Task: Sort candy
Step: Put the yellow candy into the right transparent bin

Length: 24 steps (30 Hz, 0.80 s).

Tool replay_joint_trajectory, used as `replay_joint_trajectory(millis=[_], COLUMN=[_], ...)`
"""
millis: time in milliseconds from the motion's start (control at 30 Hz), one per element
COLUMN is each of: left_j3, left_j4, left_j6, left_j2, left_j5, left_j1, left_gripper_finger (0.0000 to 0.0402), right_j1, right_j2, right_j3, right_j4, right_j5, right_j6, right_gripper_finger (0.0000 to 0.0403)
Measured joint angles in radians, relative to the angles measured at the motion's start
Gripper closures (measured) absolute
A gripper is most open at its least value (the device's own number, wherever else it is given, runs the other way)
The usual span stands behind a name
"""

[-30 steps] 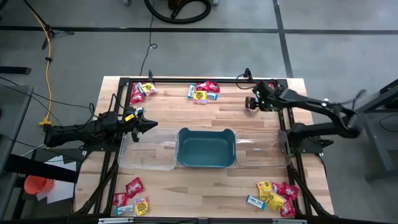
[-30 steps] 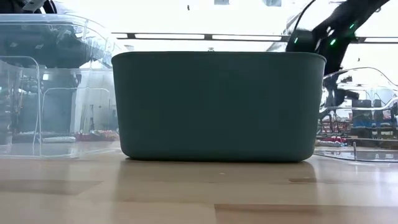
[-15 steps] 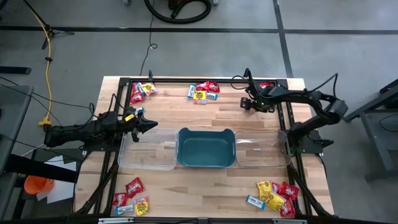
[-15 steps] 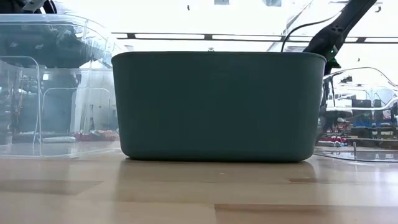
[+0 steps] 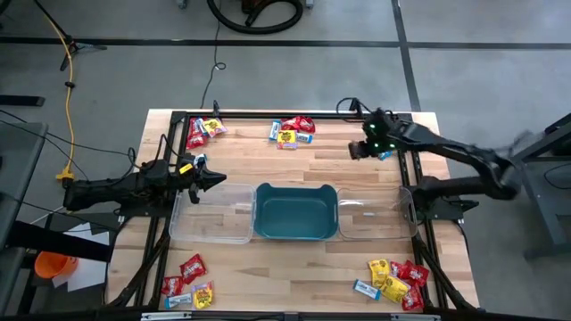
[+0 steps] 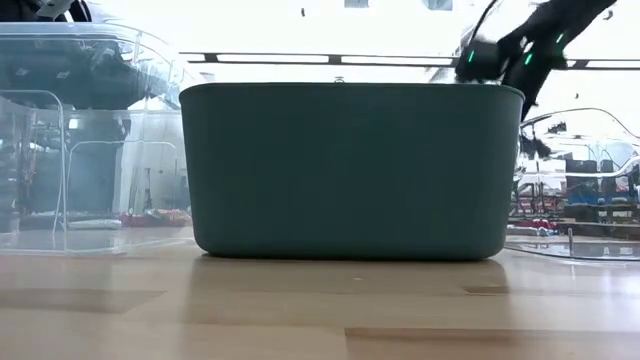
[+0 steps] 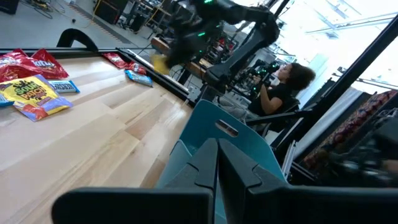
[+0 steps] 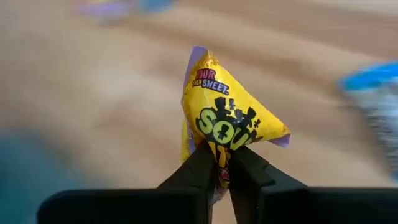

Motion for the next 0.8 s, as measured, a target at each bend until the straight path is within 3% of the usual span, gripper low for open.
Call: replay_joint_trajectory(millis=[133, 200, 367, 467, 633, 800], left_j3=[0.0, 0.0, 0.0, 0.0, 0.0, 0.0], left_j4=[0.0, 0.0, 0.0, 0.0, 0.0, 0.0], left_j6=[0.0, 0.0, 0.0, 0.0, 0.0, 0.0], left_j2=[0.0, 0.0, 0.0, 0.0, 0.0, 0.0], left_j5=[0.0, 0.0, 0.0, 0.0, 0.0, 0.0], left_j1=[0.0, 0.0, 0.0, 0.0, 0.0, 0.0], left_gripper_finger=[0.0401, 0.0401, 0.0401, 0.0401, 0.0401, 0.0401], right_j1=[0.151, 0.273, 0.586, 0.717, 0.791, 0.81], right_j2=[-0.163, -0.224, -0.287, -0.274, -0.213, -0.141], right_j3=[0.011, 0.011, 0.011, 0.011, 0.011, 0.011], right_j4=[-0.002, -0.006, -0.083, -0.13, -0.222, -0.237], right_j5=[-0.372, -0.411, -0.263, -0.152, -0.061, -0.067], right_j6=[0.093, 0.174, 0.362, 0.416, 0.486, 0.431], right_gripper_finger=[0.0397, 0.0398, 0.0395, 0.0395, 0.0364, 0.0278])
